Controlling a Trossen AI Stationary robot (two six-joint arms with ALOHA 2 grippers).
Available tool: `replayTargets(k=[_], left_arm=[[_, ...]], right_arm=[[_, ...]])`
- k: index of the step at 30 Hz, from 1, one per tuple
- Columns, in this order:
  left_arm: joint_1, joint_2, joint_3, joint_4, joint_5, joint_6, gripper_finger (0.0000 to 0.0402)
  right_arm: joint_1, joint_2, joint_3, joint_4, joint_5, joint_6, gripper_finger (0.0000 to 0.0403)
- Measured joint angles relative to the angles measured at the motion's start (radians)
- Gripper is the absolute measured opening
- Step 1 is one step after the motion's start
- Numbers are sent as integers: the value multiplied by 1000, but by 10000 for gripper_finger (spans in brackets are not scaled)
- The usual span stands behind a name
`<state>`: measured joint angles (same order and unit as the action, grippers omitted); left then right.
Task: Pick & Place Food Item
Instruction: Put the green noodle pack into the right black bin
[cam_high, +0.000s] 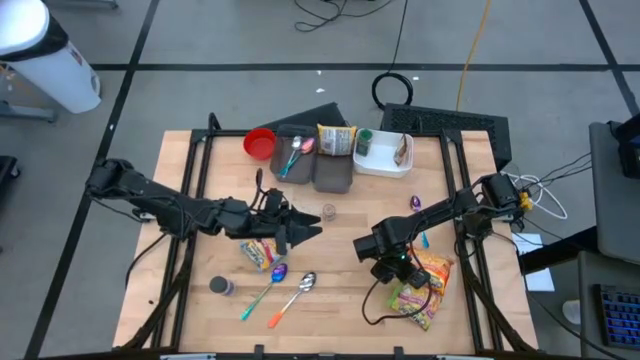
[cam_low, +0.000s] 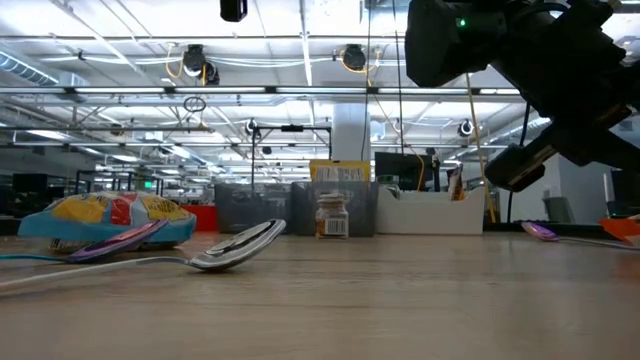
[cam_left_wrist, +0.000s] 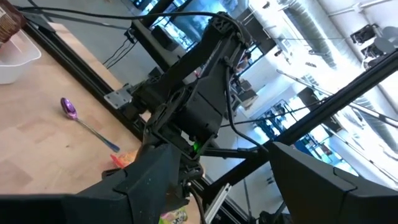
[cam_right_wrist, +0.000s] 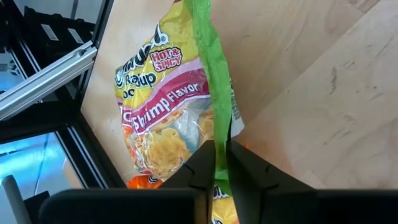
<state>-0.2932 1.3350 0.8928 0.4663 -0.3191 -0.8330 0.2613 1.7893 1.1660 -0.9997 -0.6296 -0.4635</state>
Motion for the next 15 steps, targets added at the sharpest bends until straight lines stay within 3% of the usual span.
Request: replayTargets(k=[6, 15], left_arm=[[0, 0, 0, -6, 0, 0, 273], [0, 0, 0, -23, 0, -1, 273]], right_arm=[[1, 0, 0, -9, 6, -2, 3], [2, 0, 0, -40, 82, 29, 0]])
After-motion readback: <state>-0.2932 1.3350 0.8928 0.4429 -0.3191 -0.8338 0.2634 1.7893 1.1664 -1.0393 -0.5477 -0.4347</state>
